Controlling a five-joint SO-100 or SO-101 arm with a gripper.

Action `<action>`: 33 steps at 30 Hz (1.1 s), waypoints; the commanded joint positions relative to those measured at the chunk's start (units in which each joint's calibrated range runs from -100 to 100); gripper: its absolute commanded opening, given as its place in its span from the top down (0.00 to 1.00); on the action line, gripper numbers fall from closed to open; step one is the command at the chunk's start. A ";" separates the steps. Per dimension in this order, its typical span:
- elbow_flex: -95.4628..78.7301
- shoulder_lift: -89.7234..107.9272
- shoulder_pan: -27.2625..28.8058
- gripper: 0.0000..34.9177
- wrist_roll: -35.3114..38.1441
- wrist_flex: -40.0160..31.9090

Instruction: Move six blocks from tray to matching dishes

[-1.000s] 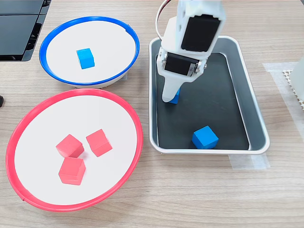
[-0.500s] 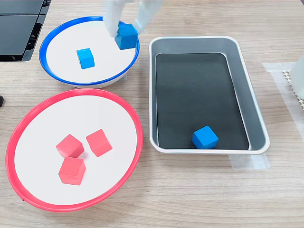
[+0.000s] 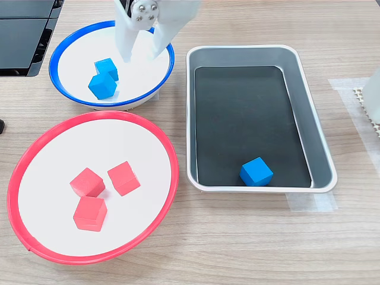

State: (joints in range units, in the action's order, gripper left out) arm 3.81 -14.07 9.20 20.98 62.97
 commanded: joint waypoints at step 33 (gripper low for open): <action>-38.45 15.47 -29.77 0.61 -16.65 0.96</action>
State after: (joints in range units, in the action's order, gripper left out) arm -35.21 2.13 -19.20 4.13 64.76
